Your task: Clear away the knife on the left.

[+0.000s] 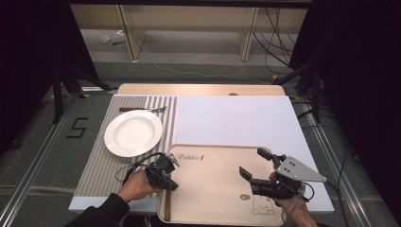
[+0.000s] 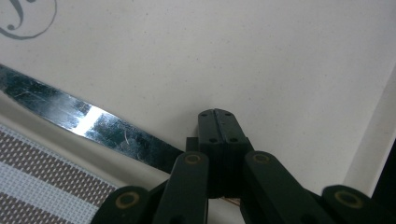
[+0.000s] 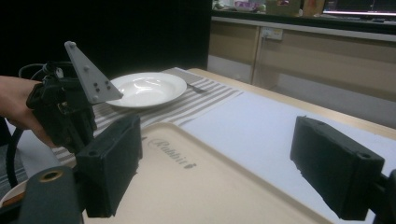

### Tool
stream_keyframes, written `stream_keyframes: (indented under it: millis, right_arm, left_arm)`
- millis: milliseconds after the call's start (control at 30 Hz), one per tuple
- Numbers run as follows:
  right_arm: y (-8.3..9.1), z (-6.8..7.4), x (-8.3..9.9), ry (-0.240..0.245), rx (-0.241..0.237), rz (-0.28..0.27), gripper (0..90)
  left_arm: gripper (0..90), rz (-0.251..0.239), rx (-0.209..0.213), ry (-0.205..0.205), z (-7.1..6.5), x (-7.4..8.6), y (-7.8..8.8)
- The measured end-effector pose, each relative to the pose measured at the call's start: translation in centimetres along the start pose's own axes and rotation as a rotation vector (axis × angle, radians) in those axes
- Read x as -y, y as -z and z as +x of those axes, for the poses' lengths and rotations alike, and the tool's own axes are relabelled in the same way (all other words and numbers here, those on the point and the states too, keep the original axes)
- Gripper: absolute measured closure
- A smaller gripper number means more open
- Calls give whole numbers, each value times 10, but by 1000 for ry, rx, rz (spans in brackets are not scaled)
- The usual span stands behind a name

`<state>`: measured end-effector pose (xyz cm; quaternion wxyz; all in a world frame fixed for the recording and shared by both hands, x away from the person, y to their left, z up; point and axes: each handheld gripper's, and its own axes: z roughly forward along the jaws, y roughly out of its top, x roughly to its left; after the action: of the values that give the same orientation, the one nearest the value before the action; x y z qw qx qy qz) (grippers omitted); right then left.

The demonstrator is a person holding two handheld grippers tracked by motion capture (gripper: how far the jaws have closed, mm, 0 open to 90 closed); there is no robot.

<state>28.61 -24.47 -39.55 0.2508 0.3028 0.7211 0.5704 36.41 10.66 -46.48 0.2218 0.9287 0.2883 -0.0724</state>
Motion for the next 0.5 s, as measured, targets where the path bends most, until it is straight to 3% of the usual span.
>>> stream_keyframes:
  millis: [267,400,500]
  right_arm:
    - [0,0,0,0,-1,1,178]
    - [0,0,0,-1,-2,0,177]
    - [0,0,0,0,-1,1,177]
  left_arm:
    - [859,-7,1,-4,0,1,1]
    - [843,-19,24,-8,-2,0,1]
    - [756,-34,46,-10,-5,-1,2]
